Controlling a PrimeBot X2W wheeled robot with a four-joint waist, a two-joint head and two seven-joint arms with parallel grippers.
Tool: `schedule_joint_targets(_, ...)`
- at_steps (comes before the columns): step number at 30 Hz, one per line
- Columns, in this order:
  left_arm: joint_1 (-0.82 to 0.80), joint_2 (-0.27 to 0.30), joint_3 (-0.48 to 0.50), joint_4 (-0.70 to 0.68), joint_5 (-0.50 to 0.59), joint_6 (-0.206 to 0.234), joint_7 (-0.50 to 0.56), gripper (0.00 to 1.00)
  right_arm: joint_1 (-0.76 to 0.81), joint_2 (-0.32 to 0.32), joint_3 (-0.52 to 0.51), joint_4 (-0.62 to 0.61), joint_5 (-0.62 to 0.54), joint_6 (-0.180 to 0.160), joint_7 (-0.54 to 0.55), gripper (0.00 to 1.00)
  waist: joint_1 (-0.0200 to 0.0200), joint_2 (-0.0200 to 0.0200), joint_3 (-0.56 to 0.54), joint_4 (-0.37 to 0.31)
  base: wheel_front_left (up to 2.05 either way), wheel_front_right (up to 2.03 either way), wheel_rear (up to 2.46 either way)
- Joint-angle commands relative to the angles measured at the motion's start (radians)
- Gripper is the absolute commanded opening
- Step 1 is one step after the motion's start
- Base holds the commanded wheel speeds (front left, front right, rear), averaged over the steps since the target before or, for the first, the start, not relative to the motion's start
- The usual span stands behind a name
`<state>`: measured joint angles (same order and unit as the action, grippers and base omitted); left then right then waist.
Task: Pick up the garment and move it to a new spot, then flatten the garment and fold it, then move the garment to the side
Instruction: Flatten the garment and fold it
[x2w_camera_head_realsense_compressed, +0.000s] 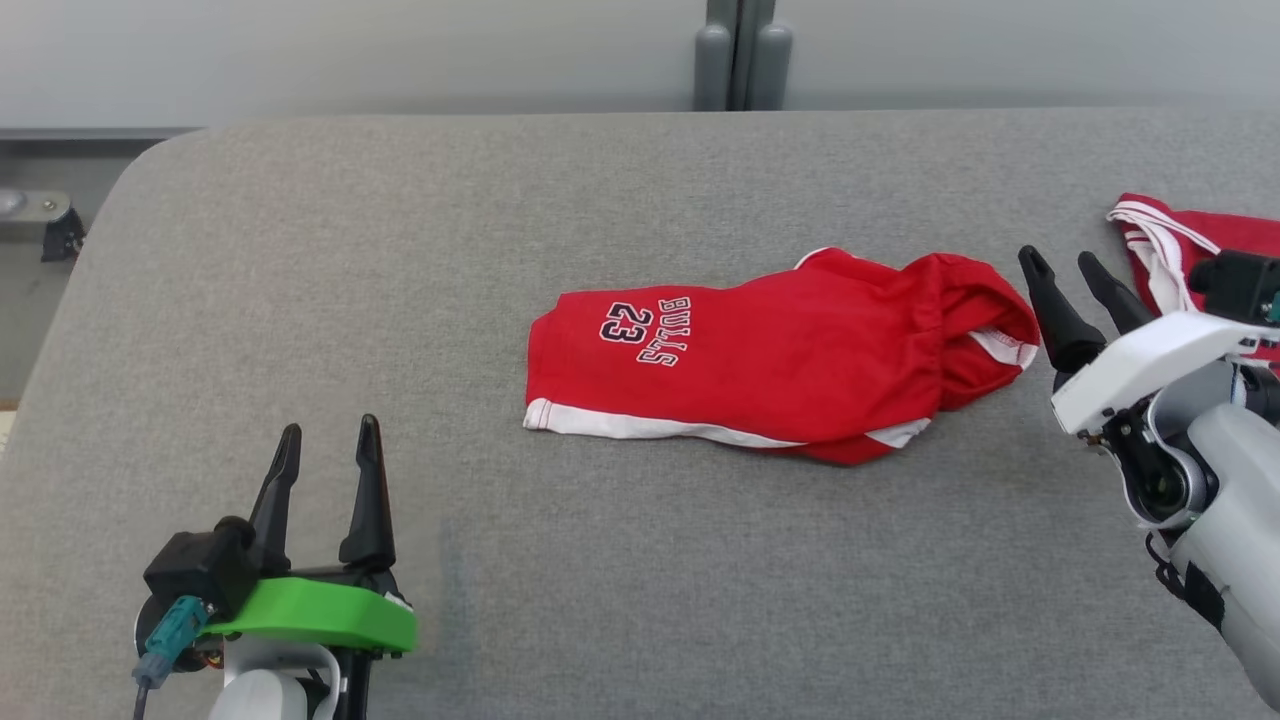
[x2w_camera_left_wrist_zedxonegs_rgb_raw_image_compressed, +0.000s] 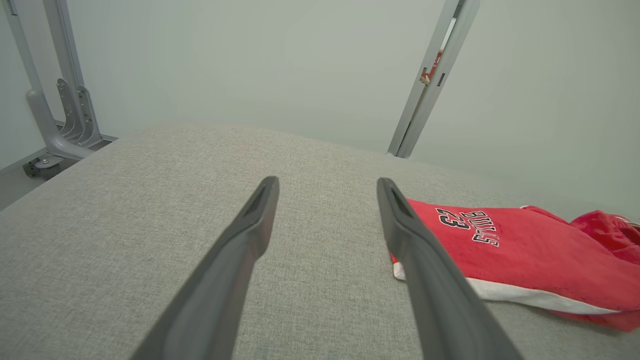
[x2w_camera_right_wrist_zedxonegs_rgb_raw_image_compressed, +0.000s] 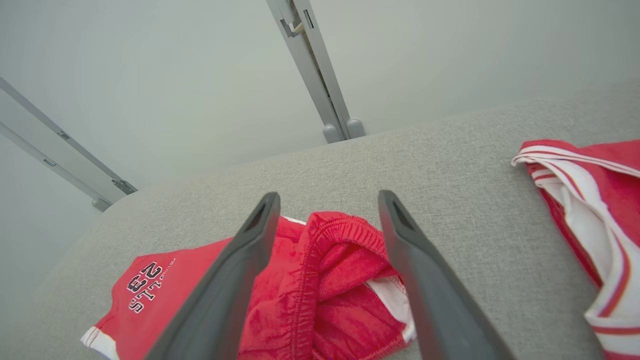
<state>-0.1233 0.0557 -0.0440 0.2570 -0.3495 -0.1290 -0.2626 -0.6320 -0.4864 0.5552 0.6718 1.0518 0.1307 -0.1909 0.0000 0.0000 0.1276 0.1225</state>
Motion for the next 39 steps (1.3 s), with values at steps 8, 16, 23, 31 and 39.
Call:
schedule_joint_targets(8,0.042,0.005,0.002,-0.012,0.015,-0.003,-0.003,1.0,0.217,-0.006,-0.096,-0.14,-0.056,0.0,-0.073,1.0,0.0,0.0,-0.067,-0.077,0.0,0.0,0.0)
schedule_joint_targets(16,0.046,0.011,-0.006,-0.012,0.017,-0.003,-0.003,1.0,0.358,0.07,-0.119,-0.186,-0.186,0.0,-0.073,1.0,0.0,0.0,-0.08,-0.074,0.0,0.0,0.0)
schedule_joint_targets(23,0.021,0.015,-0.022,-0.016,0.012,-0.003,-0.002,1.0,0.283,0.124,-0.035,-0.103,-0.189,0.0,0.025,1.0,0.0,0.0,-0.054,-0.047,0.0,0.0,0.0)
schedule_joint_targets(31,-0.005,0.012,-0.022,-0.014,0.006,-0.003,-0.002,1.0,0.168,0.181,0.004,0.057,-0.132,0.0,0.106,1.0,0.0,0.0,-0.005,0.017,0.0,0.0,0.0)
schedule_joint_targets(39,-0.016,0.008,-0.023,-0.009,0.003,-0.003,-0.003,1.0,0.108,0.191,0.037,0.16,-0.107,0.0,0.116,0.62,0.0,0.0,0.014,0.048,0.0,0.0,0.0)
